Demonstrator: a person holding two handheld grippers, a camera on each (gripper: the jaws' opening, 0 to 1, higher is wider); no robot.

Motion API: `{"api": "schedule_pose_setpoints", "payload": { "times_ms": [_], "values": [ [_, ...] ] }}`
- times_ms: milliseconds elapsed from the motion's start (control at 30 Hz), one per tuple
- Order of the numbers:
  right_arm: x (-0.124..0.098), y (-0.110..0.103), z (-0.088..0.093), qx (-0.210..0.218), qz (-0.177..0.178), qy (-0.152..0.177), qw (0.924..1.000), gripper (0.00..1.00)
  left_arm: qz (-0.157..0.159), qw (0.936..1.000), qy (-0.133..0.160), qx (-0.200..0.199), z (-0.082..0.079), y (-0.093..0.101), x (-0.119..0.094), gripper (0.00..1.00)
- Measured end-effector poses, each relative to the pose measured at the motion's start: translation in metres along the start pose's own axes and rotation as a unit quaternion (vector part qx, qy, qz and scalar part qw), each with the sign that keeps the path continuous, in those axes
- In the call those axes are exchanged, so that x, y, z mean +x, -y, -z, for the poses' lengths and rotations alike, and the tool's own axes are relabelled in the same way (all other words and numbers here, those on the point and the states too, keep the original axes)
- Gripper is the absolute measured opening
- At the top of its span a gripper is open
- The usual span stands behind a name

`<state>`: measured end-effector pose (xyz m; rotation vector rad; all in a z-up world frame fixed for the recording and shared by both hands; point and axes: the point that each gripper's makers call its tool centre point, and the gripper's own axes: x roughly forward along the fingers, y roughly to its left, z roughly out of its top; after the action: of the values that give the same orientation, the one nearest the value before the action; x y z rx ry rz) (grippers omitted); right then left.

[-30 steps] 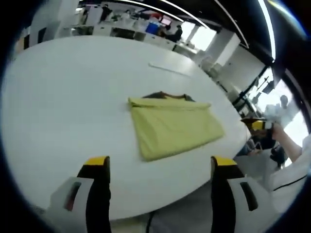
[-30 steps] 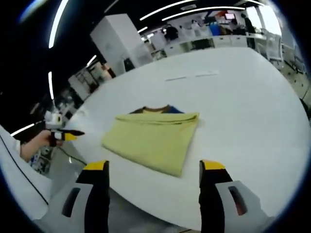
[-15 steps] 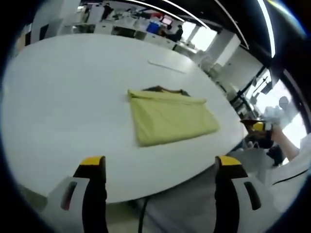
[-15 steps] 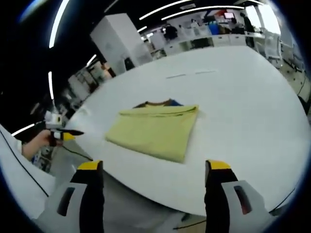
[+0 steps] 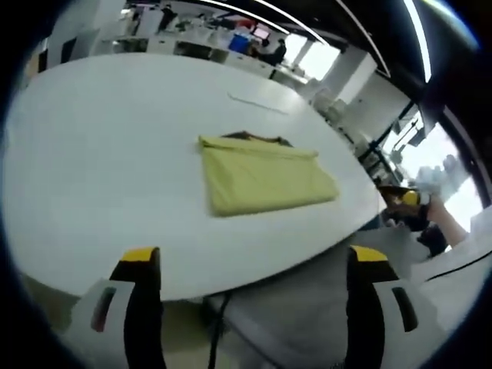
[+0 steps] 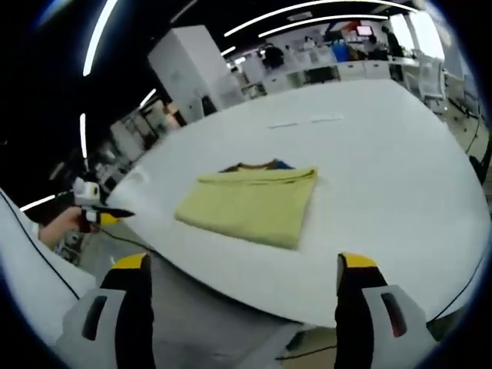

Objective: Fold the garment on the visible template until the final outline fits inside the template.

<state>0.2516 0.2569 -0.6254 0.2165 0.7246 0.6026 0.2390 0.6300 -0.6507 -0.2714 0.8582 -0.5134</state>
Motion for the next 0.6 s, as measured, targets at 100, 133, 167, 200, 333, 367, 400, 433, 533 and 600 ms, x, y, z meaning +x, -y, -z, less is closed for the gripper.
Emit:
{"api": "schedule_pose_setpoints", "payload": {
  "times_ms": [100, 133, 167, 200, 333, 367, 400, 433, 533, 600],
  "values": [
    [-0.0025, -0.0045, 0.0017, -0.003, -0.004, 0.002, 1.0, 1.0, 0.004, 1.0, 0.003, 0.007, 0.0001, 0.0045, -0.0045, 0.99],
    [-0.0028, -0.005, 0.0027, -0.003, -0.004, 0.0, 1.0, 1.0, 0.005, 0.9999, 0.005, 0.009, -0.0002, 0.006, -0.0062, 0.99],
    [-0.0031, -0.0053, 0.0038, -0.003, -0.004, -0.001, 1.0, 1.0, 0.005, 0.9999, 0.006, 0.009, -0.0004, 0.0065, -0.0072, 0.99],
    [-0.0035, -0.0054, 0.0049, -0.003, -0.004, -0.002, 1.0, 1.0, 0.006, 0.9999, 0.008, 0.011, -0.0011, 0.0074, -0.0085, 1.0],
    [-0.0053, -0.0053, 0.006, -0.003, -0.002, -0.001, 1.0, 1.0, 0.005, 0.9998, 0.011, 0.013, -0.0027, 0.0077, -0.011, 1.0],
    [-0.0056, -0.0053, 0.0058, -0.003, -0.002, 0.0, 1.0, 1.0, 0.004, 0.9998, 0.011, 0.014, -0.0029, 0.0073, -0.0112, 1.0],
    [-0.0063, -0.0048, 0.0057, -0.003, -0.001, 0.0, 1.0, 1.0, 0.004, 0.9998, 0.01, 0.015, -0.003, 0.0071, -0.0113, 1.0],
    [-0.0066, -0.0047, 0.0058, -0.003, -0.001, 0.0, 1.0, 1.0, 0.004, 0.9998, 0.01, 0.016, -0.0031, 0.0068, -0.0114, 1.0],
    [-0.0075, -0.0045, 0.0053, -0.004, 0.0, 0.0, 1.0, 1.0, 0.005, 0.9998, 0.01, 0.017, -0.0039, 0.0071, -0.0114, 1.0],
    [-0.0077, -0.0043, 0.0053, -0.005, 0.0, 0.0, 1.0, 1.0, 0.006, 0.9998, 0.011, 0.018, -0.0047, 0.0077, -0.0113, 1.0]
  ]
}}
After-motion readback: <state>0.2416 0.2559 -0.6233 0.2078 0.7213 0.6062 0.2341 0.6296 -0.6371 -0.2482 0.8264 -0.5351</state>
